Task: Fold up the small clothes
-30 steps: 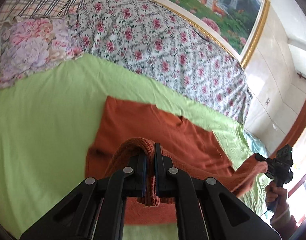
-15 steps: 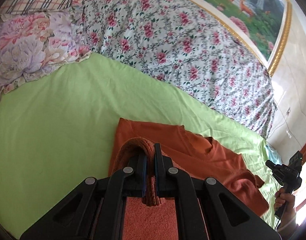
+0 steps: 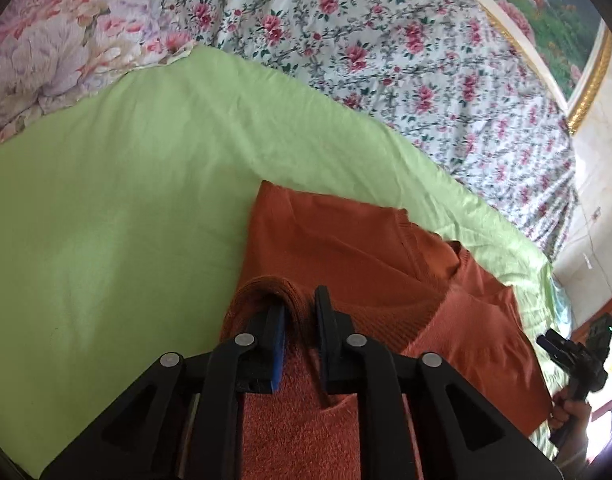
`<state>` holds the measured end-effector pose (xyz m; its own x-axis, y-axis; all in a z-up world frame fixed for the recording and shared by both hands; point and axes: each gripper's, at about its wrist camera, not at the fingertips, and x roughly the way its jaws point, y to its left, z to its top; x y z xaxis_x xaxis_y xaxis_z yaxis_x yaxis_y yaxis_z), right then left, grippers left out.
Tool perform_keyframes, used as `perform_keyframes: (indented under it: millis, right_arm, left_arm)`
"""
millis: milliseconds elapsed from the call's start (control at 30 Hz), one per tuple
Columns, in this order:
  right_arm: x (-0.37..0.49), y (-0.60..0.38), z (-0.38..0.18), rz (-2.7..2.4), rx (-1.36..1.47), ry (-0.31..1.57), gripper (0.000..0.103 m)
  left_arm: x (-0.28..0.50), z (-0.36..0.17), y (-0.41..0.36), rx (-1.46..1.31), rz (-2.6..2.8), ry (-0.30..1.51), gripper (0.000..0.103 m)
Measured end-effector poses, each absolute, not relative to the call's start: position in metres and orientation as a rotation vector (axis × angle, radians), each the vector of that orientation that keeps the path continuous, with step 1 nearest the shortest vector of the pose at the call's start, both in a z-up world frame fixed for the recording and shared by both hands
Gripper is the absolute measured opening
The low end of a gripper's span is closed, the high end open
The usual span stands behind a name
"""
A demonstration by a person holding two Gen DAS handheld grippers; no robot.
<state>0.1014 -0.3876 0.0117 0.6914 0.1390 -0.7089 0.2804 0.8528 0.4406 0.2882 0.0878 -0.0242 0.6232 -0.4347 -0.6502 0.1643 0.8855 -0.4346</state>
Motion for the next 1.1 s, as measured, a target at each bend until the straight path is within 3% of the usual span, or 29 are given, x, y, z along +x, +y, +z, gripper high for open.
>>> perform_keyframes:
  millis: [100,167,267,433,600,633,667,700,733,767,833,1100]
  right_arm:
    - [0.107,-0.383,0.017,-0.063,0.487,0.836,0.056]
    - [0.116,-0.378,0.021,-0.048,0.416,0.85,0.056]
    - [0.136,-0.37,0.021,-0.01,0.331,0.889,0.056]
    - [0.168,-0.368,0.004,-0.001,0.269,0.987,0.056]
    - [0.187,-0.37,-0.013,0.022,0.27,1.054,0.056]
    - [0.188,-0.37,-0.015,0.031,0.279,1.057,0.056]
    - [0.189,-0.369,-0.016,0.038,0.284,1.063,0.053]
    - [0.19,-0.368,-0.017,0.038,0.278,1.069,0.038]
    - [0.19,-0.365,-0.018,0.031,0.26,1.075,0.02]
    - [0.19,-0.363,-0.018,0.016,0.242,1.079,0.012]
    - [0.186,-0.364,-0.014,0.005,0.257,1.056,0.008]
    - [0.154,-0.365,0.049,-0.038,0.286,0.824,0.007]
  left_arm:
    - [0.278,-0.013,0.092,-0.297,-0.388,0.805,0.023]
    - [0.275,-0.006,0.093,-0.243,-0.378,0.782,0.044]
    - [0.277,-0.001,0.096,-0.172,-0.393,0.762,0.047]
    - [0.299,-0.009,0.086,-0.054,-0.428,0.801,0.065]
    - [0.332,-0.021,0.064,0.049,-0.452,0.86,0.065]
    - [0.336,-0.023,0.056,0.08,-0.457,0.858,0.063]
    - [0.337,-0.024,0.052,0.097,-0.459,0.857,0.052]
    - [0.337,-0.026,0.043,0.137,-0.459,0.86,0.039]
    - [0.337,-0.028,0.038,0.162,-0.46,0.869,0.007]
    - [0.335,-0.028,0.032,0.182,-0.461,0.872,0.006]
    - [0.321,-0.025,0.024,0.248,-0.426,0.812,0.006]
    - [0.296,0.034,0.034,0.233,-0.348,0.642,0.005]
